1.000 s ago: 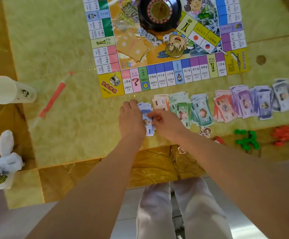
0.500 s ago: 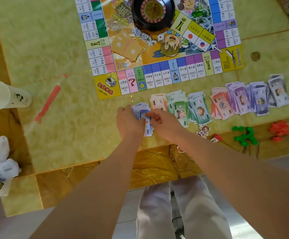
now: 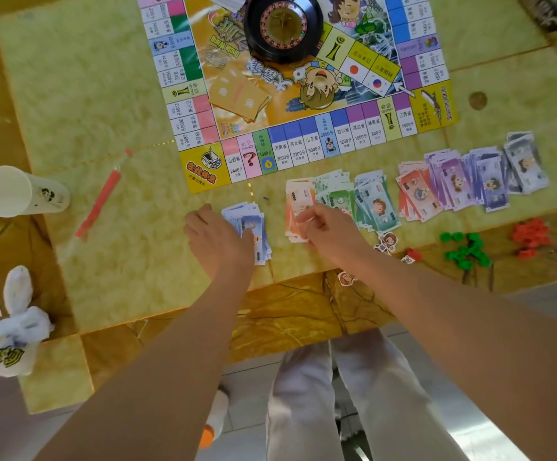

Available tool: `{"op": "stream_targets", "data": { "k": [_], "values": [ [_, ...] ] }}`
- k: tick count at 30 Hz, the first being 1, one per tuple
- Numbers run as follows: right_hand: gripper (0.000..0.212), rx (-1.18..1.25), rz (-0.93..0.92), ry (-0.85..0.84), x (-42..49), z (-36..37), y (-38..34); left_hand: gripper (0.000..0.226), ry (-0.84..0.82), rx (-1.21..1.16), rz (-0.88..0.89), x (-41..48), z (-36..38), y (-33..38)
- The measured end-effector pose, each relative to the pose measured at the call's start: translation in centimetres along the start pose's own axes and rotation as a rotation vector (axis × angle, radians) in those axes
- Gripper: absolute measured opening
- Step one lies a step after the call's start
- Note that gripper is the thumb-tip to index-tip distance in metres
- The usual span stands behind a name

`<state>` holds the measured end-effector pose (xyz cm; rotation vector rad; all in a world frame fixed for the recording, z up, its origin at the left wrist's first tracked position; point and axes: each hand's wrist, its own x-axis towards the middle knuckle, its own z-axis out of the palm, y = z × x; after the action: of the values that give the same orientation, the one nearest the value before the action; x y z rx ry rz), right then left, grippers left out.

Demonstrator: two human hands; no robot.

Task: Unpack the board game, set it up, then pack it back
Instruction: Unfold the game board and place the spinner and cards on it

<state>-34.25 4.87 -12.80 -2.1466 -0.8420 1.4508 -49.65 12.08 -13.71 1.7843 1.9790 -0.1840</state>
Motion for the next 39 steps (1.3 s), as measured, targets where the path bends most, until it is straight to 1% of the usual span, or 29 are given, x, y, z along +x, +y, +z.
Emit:
{"op": "stream_targets", "data": {
  "k": [2,3,5,7,10,12,15,17,19,22,24,26,28,30,33,35,37,39],
  "values": [
    [0.022,0.006,0.003,0.059,-0.7,-1.1,0.5,0.058,0.017,-0.067,0.103,-1.2,-0.1,0.9],
    [0.025,0.013,0.01,0.081,-1.1,-1.6,0.9,0.049,-0.01,-0.114,0.153,-1.9,0.1,1.4],
    [0.023,0.007,0.012,0.12,-2.0,-2.9,1.7,0.031,-0.116,-0.173,0.236,-3.6,0.6,2.7],
    [0.021,-0.015,0.015,0.158,-3.0,-4.4,3.0,0.021,-0.232,-0.178,0.319,-5.5,1.4,3.9],
    [0.019,-0.019,0.032,0.188,-4.4,-6.3,4.8,0.023,-0.349,-0.102,0.428,-8.0,2.8,5.1],
    [0.015,-0.078,0.056,0.208,-5.3,-7.7,6.4,0.027,-0.404,-0.077,0.47,-9.7,4.0,5.8],
    [0.01,-0.146,0.077,0.258,-6.1,-9.0,8.4,0.034,-0.397,-0.052,0.507,-11.5,5.5,7.0],
    [0.014,-0.167,0.1,0.263,-6.4,-9.4,10.0,0.042,-0.364,0.026,0.522,-12.3,6.7,7.7],
    [0.025,-0.201,0.092,0.241,-6.5,-9.3,11.1,0.043,-0.326,0.116,0.507,-12.7,7.7,8.0],
    [0.036,-0.295,0.045,0.253,-6.6,-9.1,12.3,0.032,-0.258,0.155,0.464,-12.9,8.7,8.0],
    [0.039,-0.388,0.022,0.271,-6.5,-8.8,12.6,0.024,-0.237,0.103,0.451,-12.8,8.7,7.7],
    [0.039,-0.44,0.041,0.29,-6.5,-8.5,12.8,0.016,-0.245,0.045,0.449,-12.7,8.3,7.5],
    [0.037,-0.441,0.066,0.309,-6.5,-8.3,13.2,0.007,-0.251,-0.005,0.45,-12.6,8.0,7.5],
    [0.034,-0.42,0.063,0.316,-6.6,-8.2,13.5,0.005,-0.263,-0.076,0.419,-12.7,7.7,7.6],
    [0.028,-0.373,0.041,0.313,-6.5,-8.6,13.8,0.007,-0.295,-0.099,0.389,-13.1,7.6,7.9],
    [0.023,-0.386,0.018,0.315,-6.5,-9.0,14.1,0.011,-0.312,-0.133,0.349,-13.7,8.0,8.5],
    [0.021,-0.394,0.006,0.317,-6.4,-9.4,14.4,0.031,-0.323,-0.114,0.277,-14.3,8.4,9.7],
    [0.024,-0.411,-0.028,0.306,-6.4,-9.7,14.5,0.05,-0.31,-0.032,0.204,-14.5,8.9,10.6]
  ]
}}
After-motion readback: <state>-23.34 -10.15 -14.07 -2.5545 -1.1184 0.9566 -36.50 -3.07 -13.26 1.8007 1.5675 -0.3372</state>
